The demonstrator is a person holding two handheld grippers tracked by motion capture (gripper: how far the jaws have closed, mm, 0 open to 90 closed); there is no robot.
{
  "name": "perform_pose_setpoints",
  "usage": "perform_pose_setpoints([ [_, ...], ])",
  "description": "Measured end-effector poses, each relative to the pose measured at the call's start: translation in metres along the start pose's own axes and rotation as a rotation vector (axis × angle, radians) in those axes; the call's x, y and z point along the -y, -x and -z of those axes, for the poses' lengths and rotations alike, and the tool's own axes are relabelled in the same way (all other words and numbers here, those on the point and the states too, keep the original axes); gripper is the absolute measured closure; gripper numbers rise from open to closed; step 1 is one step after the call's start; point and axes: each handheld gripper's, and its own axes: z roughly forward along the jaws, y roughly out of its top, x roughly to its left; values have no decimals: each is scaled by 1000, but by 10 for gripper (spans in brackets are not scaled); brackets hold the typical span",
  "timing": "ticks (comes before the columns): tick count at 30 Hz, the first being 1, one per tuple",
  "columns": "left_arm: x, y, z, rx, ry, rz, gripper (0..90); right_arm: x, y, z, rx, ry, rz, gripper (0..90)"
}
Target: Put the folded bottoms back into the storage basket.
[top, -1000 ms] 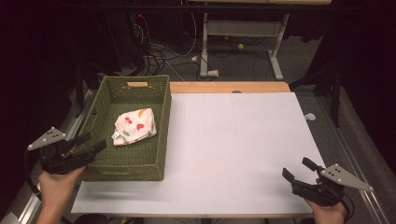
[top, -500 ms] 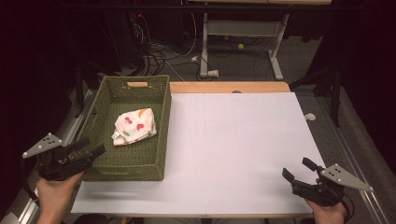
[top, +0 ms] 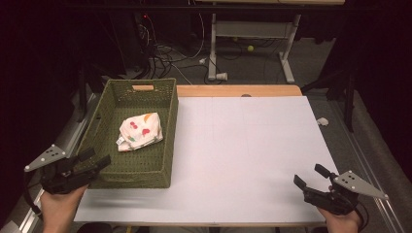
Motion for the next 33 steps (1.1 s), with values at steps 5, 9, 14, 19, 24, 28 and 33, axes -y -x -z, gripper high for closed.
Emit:
perform_pose_setpoints([
  [5,3,1,0,-4,1,0,289,0,0,0,0,1,0,165],
  [9,6,1,1,-5,1,-3,289,0,0,0,0,1,0,165],
  [14,9,2,1,-5,15,-6,289,0,0,0,0,1,0,165],
  [19,13,2,2,-8,14,-6,289,0,0,0,0,1,1,165],
  [24,17,2,1,-13,6,-4,289,0,0,0,1,-2,2,165],
  [28,20,3,0,-23,-4,-12,289,0,0,0,2,-2,3,165],
  [33,24,2,-3,-30,-13,-14,289,0,0,0,2,-2,2,165],
])
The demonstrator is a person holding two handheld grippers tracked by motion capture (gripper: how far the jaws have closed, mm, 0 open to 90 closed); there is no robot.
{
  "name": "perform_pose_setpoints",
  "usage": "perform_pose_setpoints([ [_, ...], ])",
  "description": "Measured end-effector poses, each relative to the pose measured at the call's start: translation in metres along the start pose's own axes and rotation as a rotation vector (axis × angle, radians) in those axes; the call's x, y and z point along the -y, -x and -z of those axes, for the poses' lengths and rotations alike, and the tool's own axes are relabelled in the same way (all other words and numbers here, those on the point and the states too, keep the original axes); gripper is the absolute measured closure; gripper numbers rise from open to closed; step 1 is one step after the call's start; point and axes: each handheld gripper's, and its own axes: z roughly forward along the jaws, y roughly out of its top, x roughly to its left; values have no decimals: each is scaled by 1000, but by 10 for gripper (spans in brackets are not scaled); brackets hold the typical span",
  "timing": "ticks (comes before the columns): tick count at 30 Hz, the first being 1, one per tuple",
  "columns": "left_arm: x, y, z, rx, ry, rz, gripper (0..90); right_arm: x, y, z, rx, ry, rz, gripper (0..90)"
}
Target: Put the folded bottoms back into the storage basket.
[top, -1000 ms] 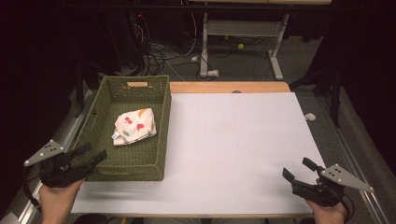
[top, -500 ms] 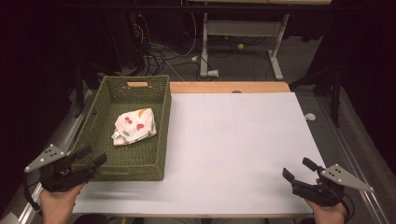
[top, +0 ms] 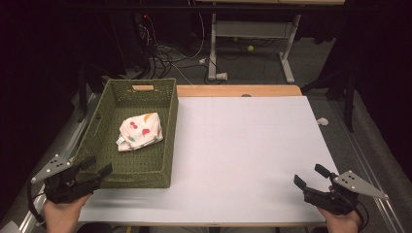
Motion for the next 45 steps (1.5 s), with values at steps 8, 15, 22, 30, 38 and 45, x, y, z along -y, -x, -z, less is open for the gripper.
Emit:
perform_pose_setpoints([
  [8,5,-1,-2,-6,-2,-2,289,0,0,0,0,1,-1,165],
  [15,8,-2,-2,-9,3,3,289,0,0,0,0,0,1,165],
  [22,12,-3,-4,-9,-4,5,289,0,0,0,-1,1,1,165],
  [30,16,-3,-7,-11,-4,2,289,0,-1,0,-1,0,1,165],
  [38,20,-3,-6,-11,25,7,289,0,-1,0,0,0,2,165],
  [45,24,0,-8,-36,52,-16,288,0,-1,0,-1,1,3,165],
])
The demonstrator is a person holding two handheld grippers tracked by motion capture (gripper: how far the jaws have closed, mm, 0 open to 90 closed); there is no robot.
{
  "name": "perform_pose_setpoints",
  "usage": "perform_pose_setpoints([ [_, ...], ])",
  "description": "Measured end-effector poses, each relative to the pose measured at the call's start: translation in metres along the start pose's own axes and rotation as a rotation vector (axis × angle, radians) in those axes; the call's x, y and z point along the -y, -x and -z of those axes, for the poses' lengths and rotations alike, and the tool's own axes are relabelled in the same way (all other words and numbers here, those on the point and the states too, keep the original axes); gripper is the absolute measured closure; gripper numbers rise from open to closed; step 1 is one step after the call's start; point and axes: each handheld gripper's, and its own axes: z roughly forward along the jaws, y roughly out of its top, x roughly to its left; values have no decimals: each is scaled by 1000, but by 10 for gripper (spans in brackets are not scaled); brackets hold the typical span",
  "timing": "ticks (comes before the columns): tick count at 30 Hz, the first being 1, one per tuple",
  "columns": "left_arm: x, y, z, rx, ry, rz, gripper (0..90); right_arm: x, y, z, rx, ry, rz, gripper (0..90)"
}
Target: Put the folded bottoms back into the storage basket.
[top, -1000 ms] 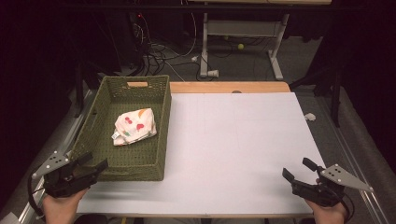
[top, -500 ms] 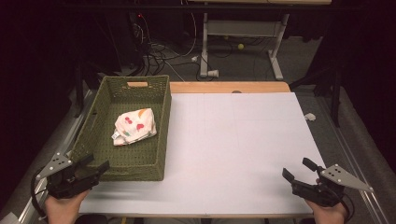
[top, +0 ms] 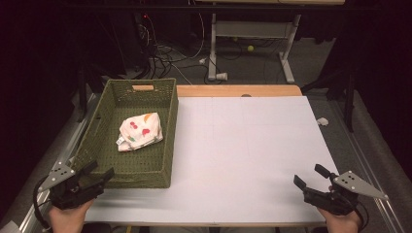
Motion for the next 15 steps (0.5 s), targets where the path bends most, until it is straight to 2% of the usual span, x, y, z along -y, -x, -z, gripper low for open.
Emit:
perform_pose_setpoints([
  [11,7,5,-2,-34,51,-29,267,0,0,0,-2,2,3,165],
  [15,8,6,-1,-40,61,-29,267,0,0,0,-3,4,5,165],
])
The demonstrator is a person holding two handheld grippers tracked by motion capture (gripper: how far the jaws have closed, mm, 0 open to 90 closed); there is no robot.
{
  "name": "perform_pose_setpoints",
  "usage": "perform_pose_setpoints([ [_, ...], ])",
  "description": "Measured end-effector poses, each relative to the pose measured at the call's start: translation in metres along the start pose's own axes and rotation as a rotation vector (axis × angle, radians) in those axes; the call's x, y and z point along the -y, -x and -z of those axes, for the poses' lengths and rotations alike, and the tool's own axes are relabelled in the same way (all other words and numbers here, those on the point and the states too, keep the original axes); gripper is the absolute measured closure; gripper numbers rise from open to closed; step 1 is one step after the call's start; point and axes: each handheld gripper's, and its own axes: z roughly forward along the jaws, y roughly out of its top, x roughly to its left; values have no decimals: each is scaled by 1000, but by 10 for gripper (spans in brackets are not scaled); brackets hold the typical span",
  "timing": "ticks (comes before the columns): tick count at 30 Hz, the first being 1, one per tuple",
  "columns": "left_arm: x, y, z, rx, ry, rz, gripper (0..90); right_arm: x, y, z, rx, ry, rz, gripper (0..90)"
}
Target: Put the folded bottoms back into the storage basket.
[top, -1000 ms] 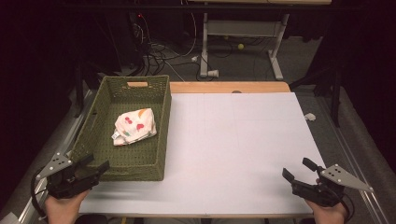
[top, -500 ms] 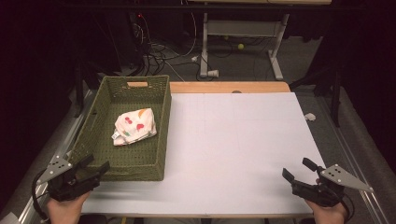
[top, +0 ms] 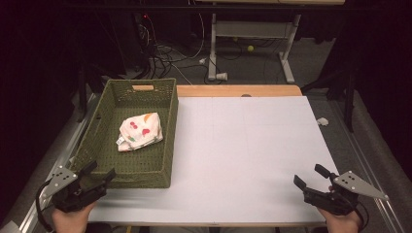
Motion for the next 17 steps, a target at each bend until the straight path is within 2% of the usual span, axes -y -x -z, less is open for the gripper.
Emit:
perform_pose_setpoints([
  [17,1,-1,2,10,22,27,267,0,0,0,-7,4,-2,165],
])
